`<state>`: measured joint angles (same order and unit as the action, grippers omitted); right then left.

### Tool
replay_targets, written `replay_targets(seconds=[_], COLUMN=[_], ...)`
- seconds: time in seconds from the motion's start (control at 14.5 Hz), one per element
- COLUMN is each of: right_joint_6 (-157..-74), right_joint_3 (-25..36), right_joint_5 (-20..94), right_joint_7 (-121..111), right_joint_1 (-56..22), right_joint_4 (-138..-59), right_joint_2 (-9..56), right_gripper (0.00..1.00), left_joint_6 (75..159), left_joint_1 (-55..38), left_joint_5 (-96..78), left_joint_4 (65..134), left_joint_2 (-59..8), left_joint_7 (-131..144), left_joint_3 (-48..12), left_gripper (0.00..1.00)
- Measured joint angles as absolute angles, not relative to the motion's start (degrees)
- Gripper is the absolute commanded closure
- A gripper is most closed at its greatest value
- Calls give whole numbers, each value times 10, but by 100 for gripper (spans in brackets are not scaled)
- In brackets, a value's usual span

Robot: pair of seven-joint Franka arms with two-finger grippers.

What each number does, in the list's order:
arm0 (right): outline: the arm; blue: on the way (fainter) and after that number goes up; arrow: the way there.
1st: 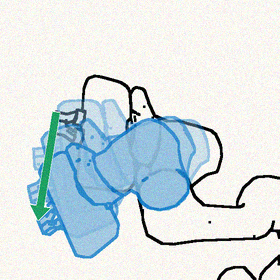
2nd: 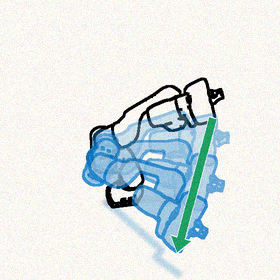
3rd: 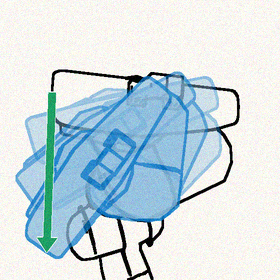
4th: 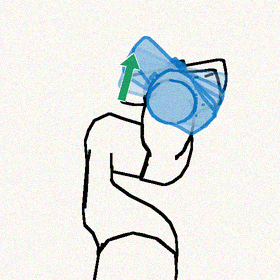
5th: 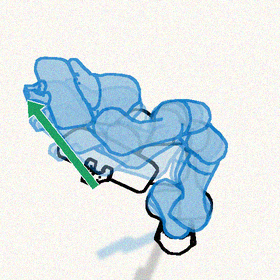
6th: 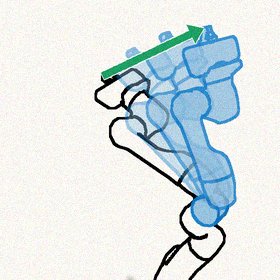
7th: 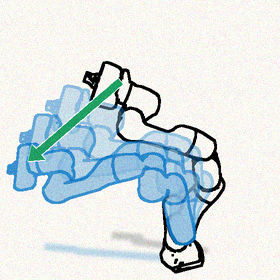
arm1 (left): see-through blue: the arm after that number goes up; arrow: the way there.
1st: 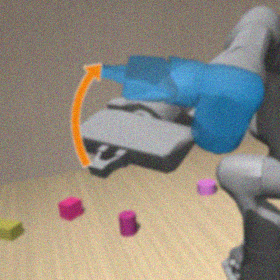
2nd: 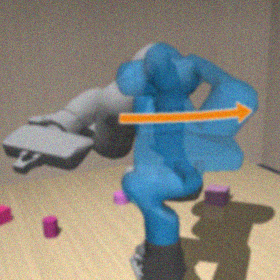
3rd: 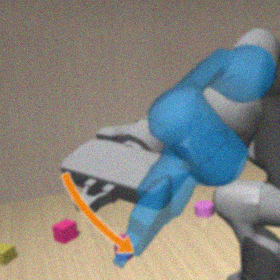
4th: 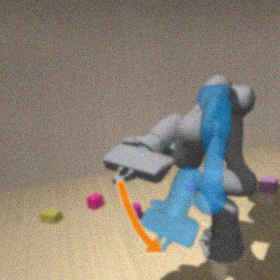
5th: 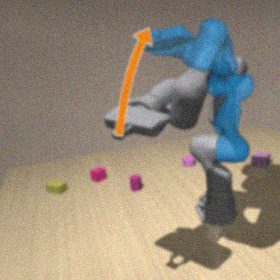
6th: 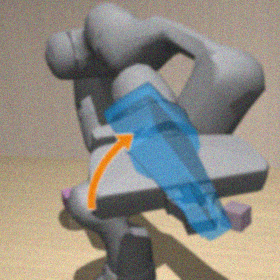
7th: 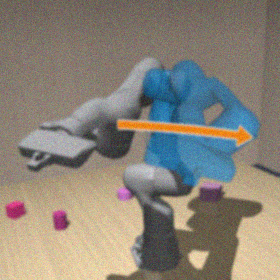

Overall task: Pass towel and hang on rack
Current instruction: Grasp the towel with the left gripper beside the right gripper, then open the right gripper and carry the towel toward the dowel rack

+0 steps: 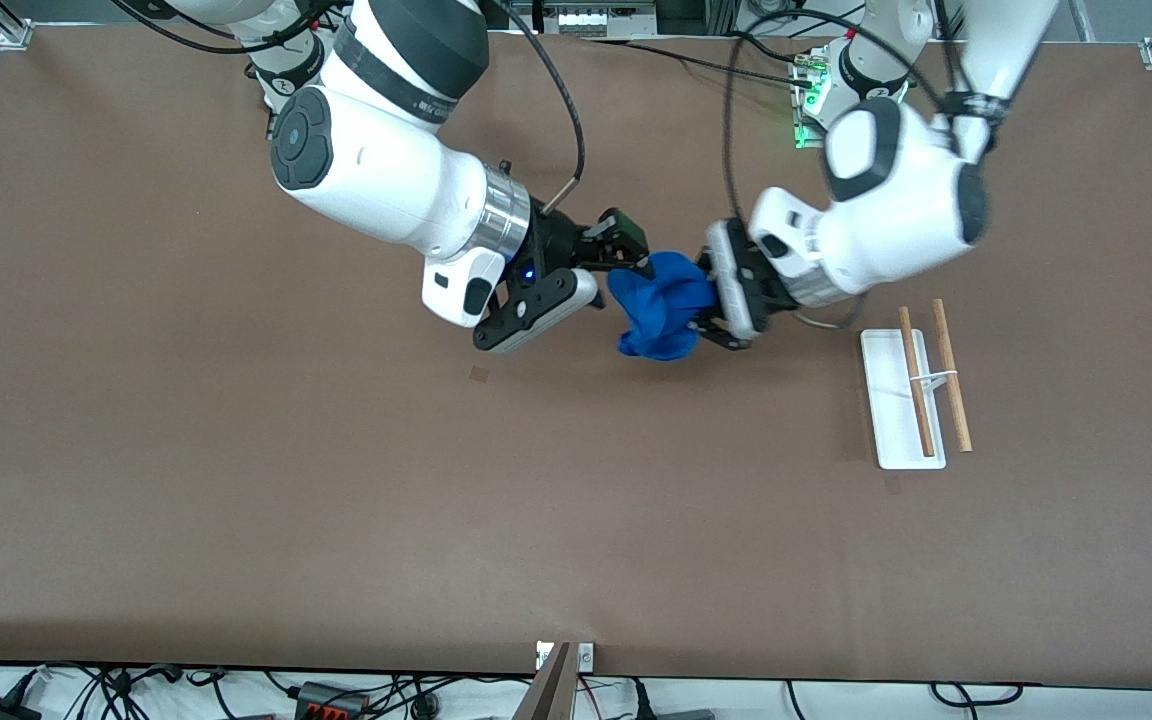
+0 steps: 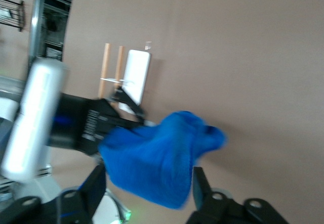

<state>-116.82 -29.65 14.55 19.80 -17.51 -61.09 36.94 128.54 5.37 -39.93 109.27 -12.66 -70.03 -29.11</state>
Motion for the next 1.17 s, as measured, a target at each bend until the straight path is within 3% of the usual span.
replay_targets(seconds=[0.55, 0.83, 1.17], right_joint_6=[-1159, -1137, -1076], right_joint_3=[-250, -241, -195], right_joint_5=[120, 100, -36], right_joint_7=[195, 187, 185], right_joint_1=[-112, -55, -17], right_joint_4=[-657, -673, -692], right_joint_2=[372, 372, 373], right_gripper=[0, 0, 0], left_joint_6=[1082, 1049, 1023], left_joint_1=[190, 218, 197], left_joint_5=[-175, -16, 176], left_joint_4=[1029, 1012, 999], left_joint_2=[-101, -101, -102], left_joint_7=[-664, -562, -476], left_joint_3=[-285, -285, -299], left_gripper=[99, 99, 99])
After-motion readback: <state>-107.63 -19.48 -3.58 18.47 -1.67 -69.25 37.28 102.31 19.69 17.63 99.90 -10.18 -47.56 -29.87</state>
